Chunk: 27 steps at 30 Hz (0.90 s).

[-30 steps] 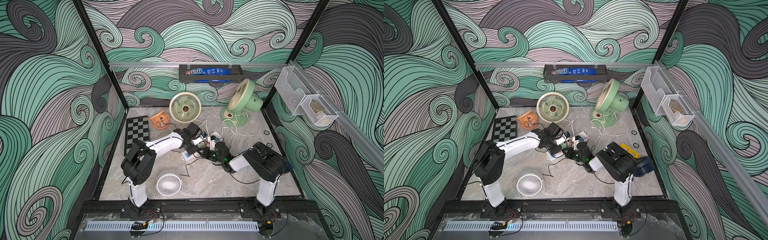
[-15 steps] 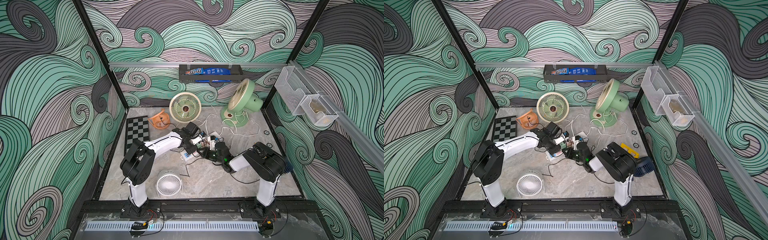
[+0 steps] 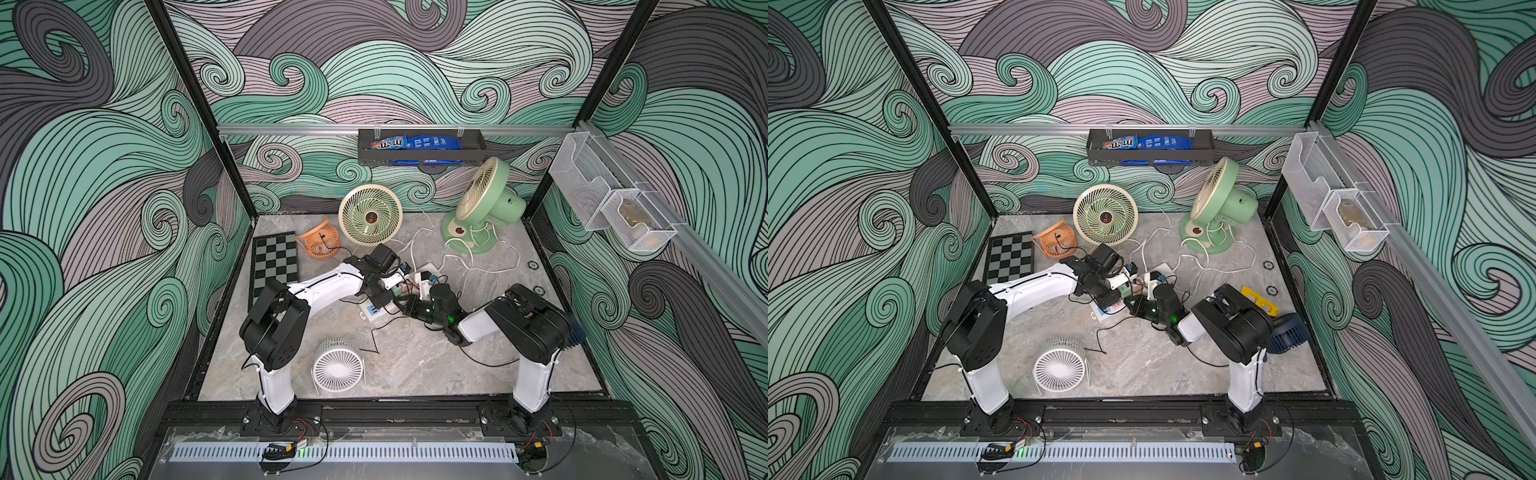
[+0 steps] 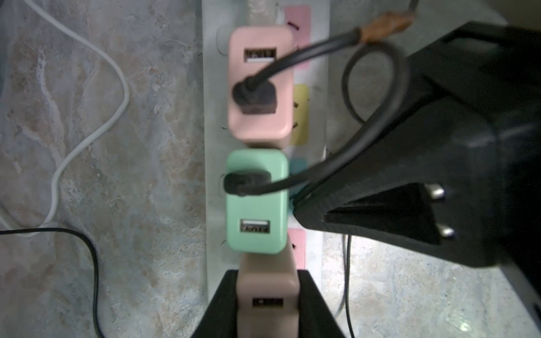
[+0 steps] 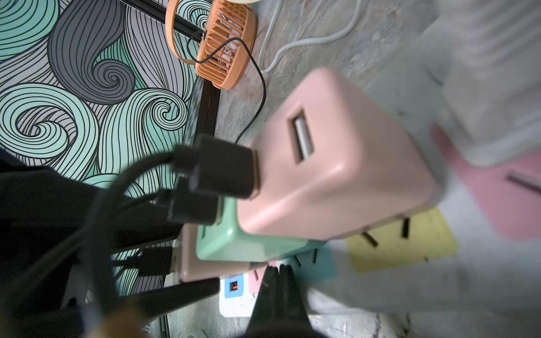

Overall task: Unplug the desk fan from the power strip
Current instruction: Remove the plug from the socket.

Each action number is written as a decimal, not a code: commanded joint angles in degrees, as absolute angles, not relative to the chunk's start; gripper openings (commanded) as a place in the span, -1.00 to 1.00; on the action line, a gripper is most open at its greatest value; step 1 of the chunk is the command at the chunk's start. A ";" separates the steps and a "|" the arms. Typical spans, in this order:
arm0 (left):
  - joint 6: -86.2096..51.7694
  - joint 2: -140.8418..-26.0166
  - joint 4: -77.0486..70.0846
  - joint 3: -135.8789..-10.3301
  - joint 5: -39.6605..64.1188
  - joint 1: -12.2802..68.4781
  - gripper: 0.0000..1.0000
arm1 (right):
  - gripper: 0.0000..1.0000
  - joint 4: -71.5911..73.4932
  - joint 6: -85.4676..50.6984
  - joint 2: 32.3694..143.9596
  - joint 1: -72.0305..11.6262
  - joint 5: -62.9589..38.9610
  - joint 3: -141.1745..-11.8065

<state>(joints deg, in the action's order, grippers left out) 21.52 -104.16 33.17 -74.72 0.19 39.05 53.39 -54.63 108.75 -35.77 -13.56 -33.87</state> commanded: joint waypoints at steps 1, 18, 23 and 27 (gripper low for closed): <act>23.50 -102.09 34.14 -74.66 -6.22 40.34 -1.00 | -1.00 47.28 -54.46 110.74 -35.95 -11.99 -33.28; 20.52 -103.55 39.31 -77.59 6.45 35.75 -1.00 | -1.00 47.11 -54.47 111.11 -36.45 -12.04 -33.74; 24.18 -102.91 36.81 -74.88 0.27 37.77 -1.00 | -1.00 47.11 -54.47 110.93 -36.56 -11.73 -33.54; 23.09 -101.92 35.78 -75.25 0.66 37.41 -1.00 | -1.00 47.11 -54.48 111.02 -36.55 -11.66 -33.60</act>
<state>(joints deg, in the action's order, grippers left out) 22.74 -103.66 34.87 -75.09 0.84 37.67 53.41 -54.63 108.86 -36.16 -13.39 -34.02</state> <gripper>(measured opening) 0.306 0.067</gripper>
